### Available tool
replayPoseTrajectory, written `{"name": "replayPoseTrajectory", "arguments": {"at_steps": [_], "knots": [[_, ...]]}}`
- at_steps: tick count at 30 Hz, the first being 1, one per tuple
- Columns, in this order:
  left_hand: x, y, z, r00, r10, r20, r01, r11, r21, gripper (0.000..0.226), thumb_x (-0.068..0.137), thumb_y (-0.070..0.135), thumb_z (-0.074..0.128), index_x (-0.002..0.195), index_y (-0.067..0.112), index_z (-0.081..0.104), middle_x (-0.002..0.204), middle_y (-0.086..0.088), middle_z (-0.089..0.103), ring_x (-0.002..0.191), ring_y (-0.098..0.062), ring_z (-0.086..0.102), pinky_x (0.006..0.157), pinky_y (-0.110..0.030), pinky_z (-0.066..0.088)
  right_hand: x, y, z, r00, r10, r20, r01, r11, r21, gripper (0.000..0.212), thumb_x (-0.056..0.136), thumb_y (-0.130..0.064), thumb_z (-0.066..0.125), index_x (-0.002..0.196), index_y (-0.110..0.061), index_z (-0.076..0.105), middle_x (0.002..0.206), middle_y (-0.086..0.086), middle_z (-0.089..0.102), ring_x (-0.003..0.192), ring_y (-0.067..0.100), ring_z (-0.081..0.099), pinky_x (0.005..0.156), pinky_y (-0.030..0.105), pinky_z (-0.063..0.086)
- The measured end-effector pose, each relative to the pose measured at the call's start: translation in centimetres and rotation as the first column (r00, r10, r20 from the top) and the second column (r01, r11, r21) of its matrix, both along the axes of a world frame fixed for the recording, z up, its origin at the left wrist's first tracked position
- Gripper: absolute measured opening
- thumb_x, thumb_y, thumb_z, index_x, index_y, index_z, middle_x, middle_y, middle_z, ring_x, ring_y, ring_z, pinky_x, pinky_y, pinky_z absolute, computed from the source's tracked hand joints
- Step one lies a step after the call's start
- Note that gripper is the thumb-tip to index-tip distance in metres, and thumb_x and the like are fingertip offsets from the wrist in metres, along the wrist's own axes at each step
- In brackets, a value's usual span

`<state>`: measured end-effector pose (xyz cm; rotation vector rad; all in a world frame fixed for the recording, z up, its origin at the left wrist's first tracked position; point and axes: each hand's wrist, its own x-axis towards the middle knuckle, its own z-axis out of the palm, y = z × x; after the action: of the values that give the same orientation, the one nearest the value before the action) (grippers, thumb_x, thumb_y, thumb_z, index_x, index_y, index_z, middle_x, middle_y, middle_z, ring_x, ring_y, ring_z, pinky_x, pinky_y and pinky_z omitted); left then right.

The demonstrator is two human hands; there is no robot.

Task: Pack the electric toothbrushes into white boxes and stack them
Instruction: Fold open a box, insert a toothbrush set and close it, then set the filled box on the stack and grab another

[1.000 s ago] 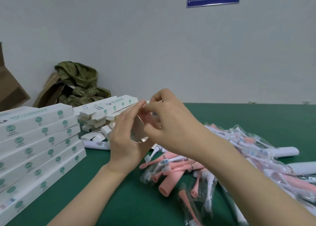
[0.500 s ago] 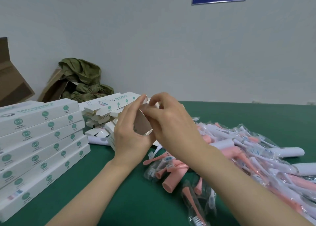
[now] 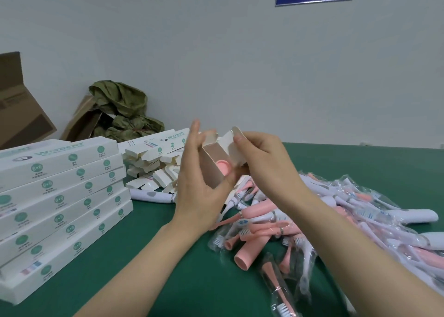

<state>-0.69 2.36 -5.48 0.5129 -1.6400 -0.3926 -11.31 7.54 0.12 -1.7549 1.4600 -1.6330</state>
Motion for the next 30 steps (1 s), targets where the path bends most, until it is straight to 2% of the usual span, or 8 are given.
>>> {"name": "replayPoseTrajectory", "arguments": {"at_steps": [4,8,12,15,18,21,25,30], "knots": [[0.0,0.0,0.3,0.983,-0.101,-0.155,0.087,0.992,-0.097,0.034,0.083,0.026,0.056,0.114,0.034,0.046,0.112,0.022,0.055,0.106,-0.004,0.055,0.088,-0.018,0.043,1.1,0.4,-0.3,0.995,0.073,0.074,-0.072,0.997,-0.008,0.049,0.094,-0.04,0.037,0.091,0.002,0.062,0.086,0.025,0.061,0.078,0.037,0.056,0.084,0.059,0.048],[-0.1,-0.2,0.7,0.97,-0.128,-0.207,0.126,0.992,-0.021,0.018,0.083,0.022,0.058,0.098,0.029,0.052,0.089,0.021,0.058,0.082,-0.001,0.057,0.072,-0.011,0.041,2.5,0.5,-1.4,0.991,0.109,0.071,-0.106,0.993,-0.049,0.029,0.099,-0.028,0.04,0.112,-0.023,0.066,0.098,-0.005,0.07,0.098,0.01,0.063,0.093,0.039,0.049],[0.4,-0.6,0.7,0.979,-0.199,-0.044,0.202,0.977,0.071,0.046,0.067,0.036,0.066,0.108,0.04,0.045,0.105,0.028,0.056,0.101,0.003,0.054,0.083,-0.01,0.04,2.2,0.2,-2.0,0.997,-0.059,-0.049,0.054,0.993,-0.107,0.038,0.099,-0.018,0.037,0.133,-0.025,0.054,0.093,-0.013,0.06,0.078,-0.001,0.052,0.073,0.011,0.04],[0.4,-1.2,-0.1,0.989,-0.088,0.119,0.072,0.989,0.128,0.08,0.057,0.042,0.074,0.122,0.046,0.028,0.129,0.027,0.035,0.125,0.011,0.031,0.092,-0.002,0.031,1.3,-0.3,-2.0,0.998,-0.068,0.018,0.069,0.994,-0.089,0.029,0.1,-0.017,0.036,0.111,-0.022,0.062,0.082,-0.015,0.059,0.082,0.006,0.053,0.082,0.023,0.046],[0.0,-1.6,-0.7,0.99,0.093,0.102,-0.111,0.977,0.181,0.067,0.061,0.029,0.079,0.111,0.035,0.036,0.116,0.013,0.039,0.11,0.003,0.04,0.08,-0.01,0.037,0.8,-0.8,-2.6,0.993,-0.115,0.0,0.114,0.986,-0.121,0.025,0.1,-0.018,0.037,0.1,-0.031,0.058,0.061,-0.021,0.049,0.066,-0.001,0.047,0.065,0.017,0.035],[0.0,-1.6,-0.8,0.992,0.115,0.058,-0.124,0.977,0.173,0.053,0.055,0.04,0.074,0.1,0.032,0.046,0.103,0.012,0.046,0.094,0.004,0.046,0.069,-0.009,0.038,0.9,-0.8,-3.3,0.982,-0.145,-0.119,0.126,0.98,-0.151,0.038,0.1,-0.016,0.038,0.134,-0.024,0.053,0.076,-0.024,0.049,0.074,-0.012,0.047,0.068,0.006,0.034],[0.2,-1.1,-0.6,0.992,0.124,0.014,-0.125,0.985,0.116,0.047,0.054,0.046,0.072,0.095,0.039,0.051,0.099,0.011,0.048,0.091,0.007,0.048,0.069,-0.004,0.037,0.9,-1.0,-3.4,0.978,-0.166,-0.129,0.141,0.973,-0.183,0.038,0.1,-0.014,0.038,0.136,-0.018,0.05,0.114,-0.011,0.06,0.1,-0.004,0.05,0.089,0.01,0.036],[0.2,-1.0,-0.7,0.992,0.128,0.003,-0.128,0.992,0.021,0.051,0.061,0.026,0.082,0.098,0.045,0.052,0.098,0.007,0.049,0.091,0.01,0.048,0.073,0.0,0.035,0.7,-0.9,-3.9,0.97,-0.148,-0.195,0.105,0.971,-0.214,0.042,0.103,-0.022,0.032,0.142,-0.011,0.04,0.144,0.0,0.044,0.127,0.0,0.033,0.105,0.008,0.022]]}}
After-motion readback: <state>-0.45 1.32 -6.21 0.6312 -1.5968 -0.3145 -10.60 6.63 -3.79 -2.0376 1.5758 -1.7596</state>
